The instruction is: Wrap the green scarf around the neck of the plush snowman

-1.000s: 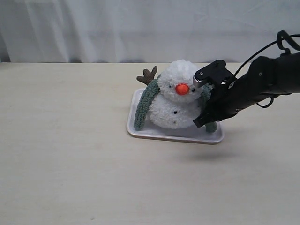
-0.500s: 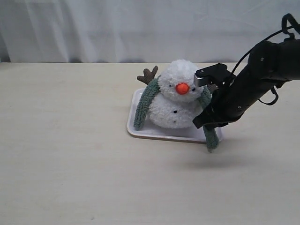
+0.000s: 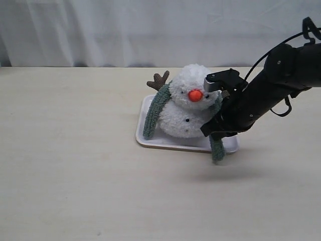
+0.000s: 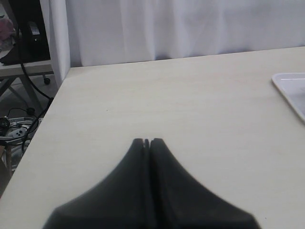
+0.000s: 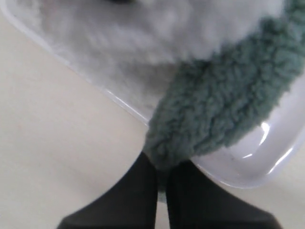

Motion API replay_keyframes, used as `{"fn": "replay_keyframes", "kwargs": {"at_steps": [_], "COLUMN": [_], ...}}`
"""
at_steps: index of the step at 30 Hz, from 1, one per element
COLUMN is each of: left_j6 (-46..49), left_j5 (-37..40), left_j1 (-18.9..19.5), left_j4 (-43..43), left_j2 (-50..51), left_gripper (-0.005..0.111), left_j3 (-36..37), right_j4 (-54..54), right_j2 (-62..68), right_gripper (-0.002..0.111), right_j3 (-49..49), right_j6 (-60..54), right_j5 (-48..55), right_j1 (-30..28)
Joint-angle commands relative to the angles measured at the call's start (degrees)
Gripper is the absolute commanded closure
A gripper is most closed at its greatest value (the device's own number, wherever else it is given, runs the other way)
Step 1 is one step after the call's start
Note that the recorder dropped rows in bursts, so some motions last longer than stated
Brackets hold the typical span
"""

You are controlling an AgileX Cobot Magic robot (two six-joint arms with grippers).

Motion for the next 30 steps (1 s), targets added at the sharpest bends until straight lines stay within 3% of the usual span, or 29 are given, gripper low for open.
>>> {"fn": "replay_keyframes", "kwargs": {"at_steps": [1,4,11,14,30], "left_j6": [0.04,0.04,0.04,0.04,0.04], "left_j5": [-0.62,-0.62,-0.62,-0.62,-0.62], "left_j1": [-0.14,-0.14,-0.14,-0.14,-0.14], "left_j4": [-0.38,-0.38,-0.38,-0.38,-0.38], "left_j2": [-0.12,-0.12,-0.12,-0.12,-0.12], "left_gripper": [0.107,0.107,0.107,0.107,0.107], "left_j3": [0.09,0.09,0.09,0.09,0.09], "right_j4": [2.05,2.19,2.19,2.19,8.18], "right_j2": [0.12,0.12,-0.09,-0.48,-3.41], "right_gripper": [0.104,0.098,0.065,0.057,0.057], "right_j3": [1.19,2.01,2.11,2.11,1.86], "right_j6": [-2.77,-2.77,-1.09,-0.66,-1.86], "right_j5": [-2.18,-2.53,-1.2,1.5,17.72], "right_j1": [0.12,0.12,0.12,0.12,0.12]}}
